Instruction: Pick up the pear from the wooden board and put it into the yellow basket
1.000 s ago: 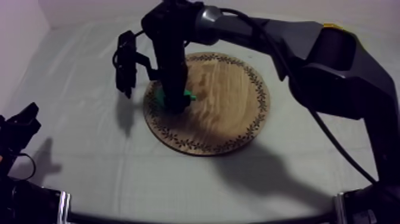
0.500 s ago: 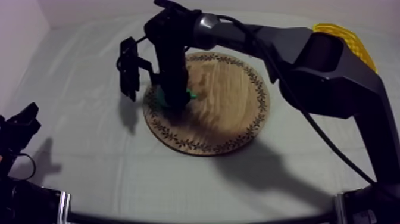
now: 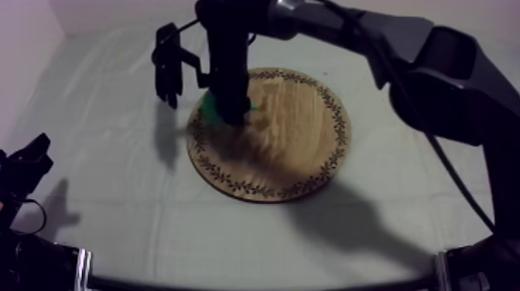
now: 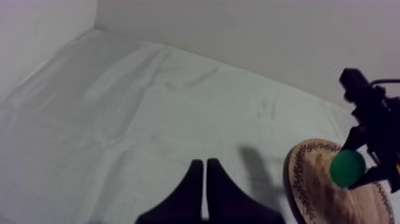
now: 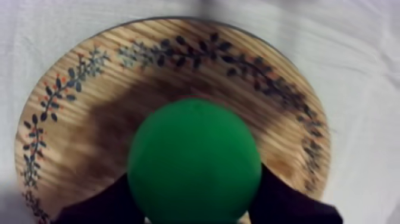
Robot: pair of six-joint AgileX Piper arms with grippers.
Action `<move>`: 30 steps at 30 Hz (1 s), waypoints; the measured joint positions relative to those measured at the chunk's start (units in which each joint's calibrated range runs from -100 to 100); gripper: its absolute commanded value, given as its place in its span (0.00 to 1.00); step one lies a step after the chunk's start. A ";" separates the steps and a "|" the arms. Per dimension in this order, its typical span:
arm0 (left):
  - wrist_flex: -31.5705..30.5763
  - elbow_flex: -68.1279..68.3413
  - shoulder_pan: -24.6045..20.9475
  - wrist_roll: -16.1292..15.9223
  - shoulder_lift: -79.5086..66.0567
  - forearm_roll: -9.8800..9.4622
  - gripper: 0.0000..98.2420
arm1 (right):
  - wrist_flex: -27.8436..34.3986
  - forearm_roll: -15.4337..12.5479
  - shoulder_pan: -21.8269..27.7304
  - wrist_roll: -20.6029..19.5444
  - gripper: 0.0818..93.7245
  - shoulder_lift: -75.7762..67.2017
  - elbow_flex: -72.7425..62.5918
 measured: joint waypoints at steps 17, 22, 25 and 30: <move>0.00 0.00 0.00 0.00 0.00 0.00 0.00 | -5.29 5.35 10.01 -6.25 0.39 -23.36 14.86; 0.00 0.00 0.00 0.00 0.00 0.00 0.00 | -4.63 6.49 14.61 -9.63 0.39 -28.24 19.15; 0.00 0.00 0.00 0.00 0.00 0.00 0.00 | -5.02 7.05 18.11 -11.58 0.40 -30.23 20.63; 0.00 0.00 0.00 0.00 0.00 0.00 0.00 | -7.50 7.83 23.78 -14.89 0.40 -32.25 22.39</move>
